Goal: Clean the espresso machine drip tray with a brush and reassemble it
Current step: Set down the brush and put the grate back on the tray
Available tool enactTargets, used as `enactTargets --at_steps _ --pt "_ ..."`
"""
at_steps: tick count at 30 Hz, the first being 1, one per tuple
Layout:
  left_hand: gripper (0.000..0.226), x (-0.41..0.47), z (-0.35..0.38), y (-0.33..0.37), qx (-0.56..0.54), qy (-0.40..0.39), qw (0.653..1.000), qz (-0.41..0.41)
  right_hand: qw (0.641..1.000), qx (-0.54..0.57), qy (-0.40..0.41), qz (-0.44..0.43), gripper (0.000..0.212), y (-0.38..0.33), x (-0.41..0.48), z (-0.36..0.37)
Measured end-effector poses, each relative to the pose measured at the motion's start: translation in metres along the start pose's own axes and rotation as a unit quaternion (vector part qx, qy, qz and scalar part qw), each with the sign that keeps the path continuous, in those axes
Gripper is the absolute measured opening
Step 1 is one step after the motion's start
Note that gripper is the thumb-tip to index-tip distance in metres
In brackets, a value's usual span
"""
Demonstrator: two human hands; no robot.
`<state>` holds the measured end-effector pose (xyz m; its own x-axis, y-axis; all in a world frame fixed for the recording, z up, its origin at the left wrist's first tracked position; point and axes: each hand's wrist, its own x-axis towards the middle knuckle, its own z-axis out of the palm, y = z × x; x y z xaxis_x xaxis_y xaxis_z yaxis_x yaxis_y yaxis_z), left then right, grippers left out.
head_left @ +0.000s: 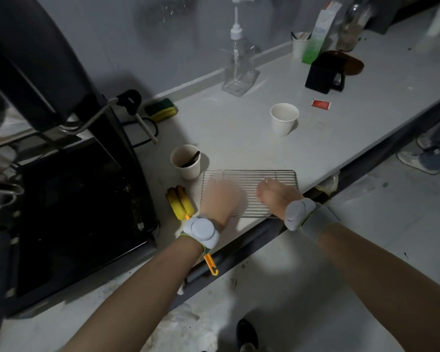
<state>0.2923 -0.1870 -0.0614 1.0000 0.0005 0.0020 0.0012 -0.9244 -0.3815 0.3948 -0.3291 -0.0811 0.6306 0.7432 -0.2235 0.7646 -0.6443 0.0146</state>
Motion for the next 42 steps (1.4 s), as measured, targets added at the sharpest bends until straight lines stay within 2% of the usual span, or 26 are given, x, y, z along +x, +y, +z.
enactTargets --at_steps 3,6,8,11,16,23,32,35,42 --pt "0.014 -0.01 -0.006 -0.004 0.004 0.021 1.0 -0.002 1.0 -0.007 -0.012 -0.012 0.028 -0.004 0.003 -0.007" --pt "0.023 -0.021 -0.012 -0.01 0.002 0.031 0.999 -0.017 0.999 0.024 -0.039 -0.021 0.034 -0.01 -0.001 -0.015" --pt "0.028 -0.027 -0.015 -0.014 0.001 0.023 0.999 -0.034 0.999 0.017 -0.032 -0.035 0.048 -0.015 -0.006 -0.019" --pt "0.026 -0.039 -0.019 -0.021 0.0 0.028 0.998 -0.054 0.999 0.011 0.003 -0.033 0.053 -0.027 -0.014 -0.028" --pt "0.025 -0.064 -0.03 -0.034 -0.004 0.031 0.996 -0.084 0.998 0.027 0.031 -0.047 0.028 -0.047 -0.016 -0.047" --pt "0.026 -0.102 -0.036 -0.063 -0.029 0.031 0.99 -0.132 0.994 0.038 0.048 -0.087 0.017 -0.087 -0.011 -0.069" --pt "0.021 -0.157 -0.037 -0.102 -0.029 0.031 0.977 -0.209 0.983 0.022 0.079 -0.167 0.021 -0.154 -0.008 -0.1" --pt "0.027 -0.176 -0.033 -0.116 -0.022 0.027 0.974 -0.225 0.979 0.014 0.084 -0.186 0.023 -0.181 -0.007 -0.11" --pt "0.026 -0.225 -0.025 -0.146 -0.033 0.015 0.962 -0.272 0.972 0.002 0.058 -0.229 0.02 -0.244 0.002 -0.12"
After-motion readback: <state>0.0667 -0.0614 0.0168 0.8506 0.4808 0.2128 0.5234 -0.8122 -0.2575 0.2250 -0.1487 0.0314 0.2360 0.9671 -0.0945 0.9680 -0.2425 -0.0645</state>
